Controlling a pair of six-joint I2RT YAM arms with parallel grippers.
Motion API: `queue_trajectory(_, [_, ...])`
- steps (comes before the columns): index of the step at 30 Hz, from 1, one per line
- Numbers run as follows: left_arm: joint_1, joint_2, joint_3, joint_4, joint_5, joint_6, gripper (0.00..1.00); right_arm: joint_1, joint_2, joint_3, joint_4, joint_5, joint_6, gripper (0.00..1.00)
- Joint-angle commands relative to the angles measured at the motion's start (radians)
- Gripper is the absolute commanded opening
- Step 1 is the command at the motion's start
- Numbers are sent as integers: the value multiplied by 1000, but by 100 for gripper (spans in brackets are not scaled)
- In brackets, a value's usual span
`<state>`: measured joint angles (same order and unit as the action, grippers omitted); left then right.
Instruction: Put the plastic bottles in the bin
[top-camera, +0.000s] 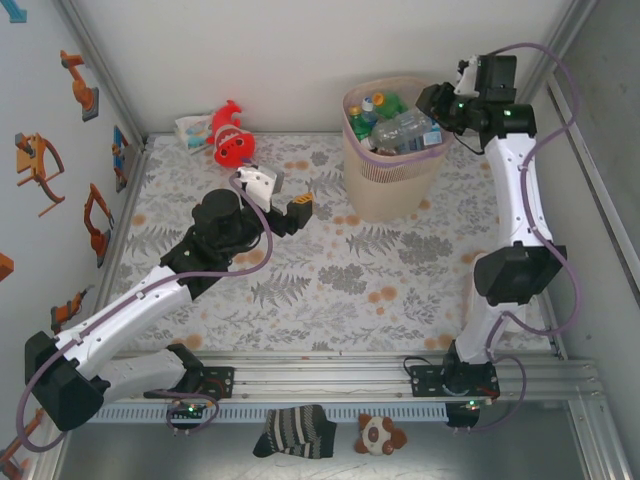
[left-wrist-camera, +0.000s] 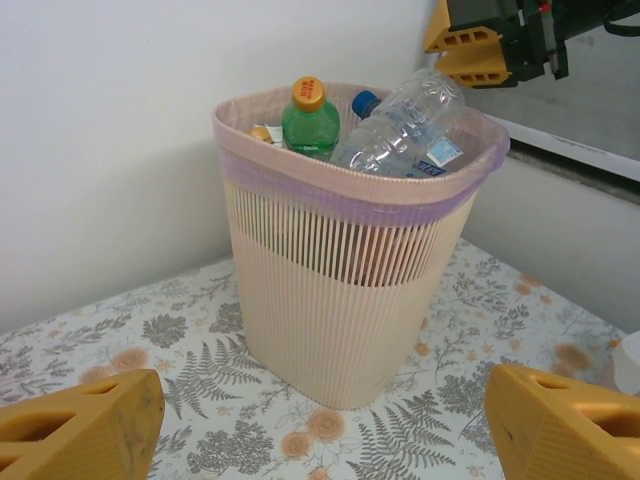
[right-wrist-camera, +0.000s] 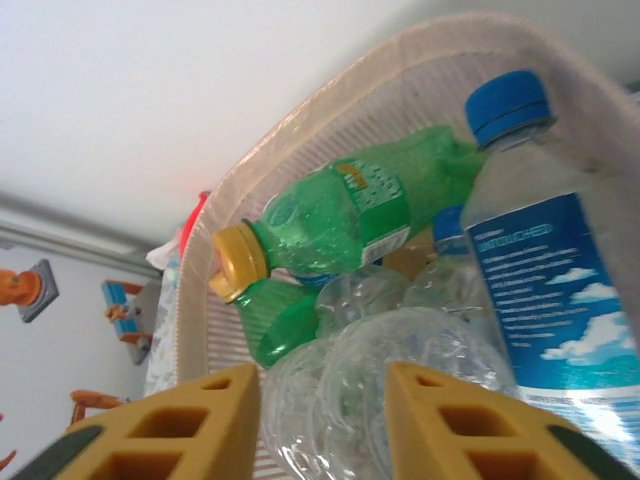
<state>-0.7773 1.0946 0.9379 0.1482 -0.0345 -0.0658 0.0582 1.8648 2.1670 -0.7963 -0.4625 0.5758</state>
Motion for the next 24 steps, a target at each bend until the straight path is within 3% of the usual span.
queue_trajectory(1, [4, -22, -15, -8, -11, 8, 83, 38, 42, 14, -15, -69, -14, 30])
queue_trajectory(9, [6, -23, -21, -12, -24, 3, 83, 78, 31, -72, -45, -33, -63, 21])
queue_trajectory(14, [7, -16, -21, -15, -24, 0, 83, 90, 18, -82, -146, 71, -141, 18])
queue_trajectory(20, [6, -12, -23, -13, -21, -6, 83, 95, -19, -60, -223, 235, -204, 18])
queue_trajectory(24, [7, -15, -22, -13, -21, -8, 83, 95, -36, 6, -222, 246, -206, 25])
